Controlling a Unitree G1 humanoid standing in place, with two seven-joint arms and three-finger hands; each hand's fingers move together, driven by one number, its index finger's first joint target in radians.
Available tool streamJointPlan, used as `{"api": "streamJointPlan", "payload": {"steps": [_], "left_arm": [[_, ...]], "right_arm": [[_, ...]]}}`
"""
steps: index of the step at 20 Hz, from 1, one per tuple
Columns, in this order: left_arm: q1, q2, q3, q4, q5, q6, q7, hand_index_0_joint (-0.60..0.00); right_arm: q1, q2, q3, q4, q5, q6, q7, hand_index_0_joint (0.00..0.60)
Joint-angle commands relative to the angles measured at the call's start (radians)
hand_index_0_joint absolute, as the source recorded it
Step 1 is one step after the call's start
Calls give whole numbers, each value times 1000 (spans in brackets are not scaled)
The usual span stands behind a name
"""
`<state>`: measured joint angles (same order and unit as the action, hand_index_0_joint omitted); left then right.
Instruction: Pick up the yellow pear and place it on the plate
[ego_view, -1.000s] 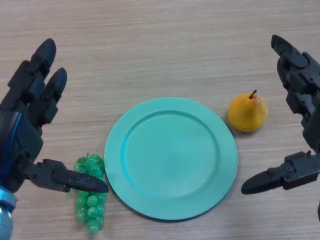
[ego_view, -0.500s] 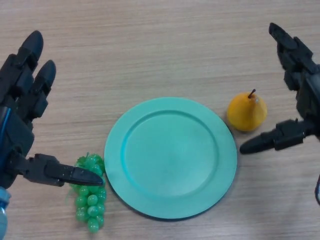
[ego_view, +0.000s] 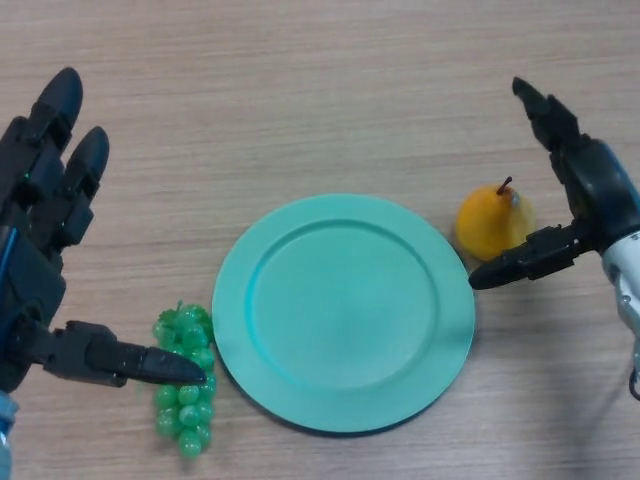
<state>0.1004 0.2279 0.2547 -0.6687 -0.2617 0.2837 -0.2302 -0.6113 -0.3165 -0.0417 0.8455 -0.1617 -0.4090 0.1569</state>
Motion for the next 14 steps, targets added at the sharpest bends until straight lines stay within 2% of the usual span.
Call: {"api": "streamJointPlan", "payload": {"steps": [1,5,10,14], "left_arm": [[-15,15,74,-53,-14,-170,-2,0],[13,18,97,-93,-29,-151,-7,0],[29,4,143,-128,-64,-127,-13,0],[39,-16,136,-112,-32,-184,-12,0]], "right_arm": [[-138,-50,-24,110,-13,-239,-90,0],[-215,-39,-10,304,-47,-292,-101,0],[-250,-27,-8,380,-91,-288,-138,0],[-269,-16,-16,407,-101,-261,-149,0]]}}
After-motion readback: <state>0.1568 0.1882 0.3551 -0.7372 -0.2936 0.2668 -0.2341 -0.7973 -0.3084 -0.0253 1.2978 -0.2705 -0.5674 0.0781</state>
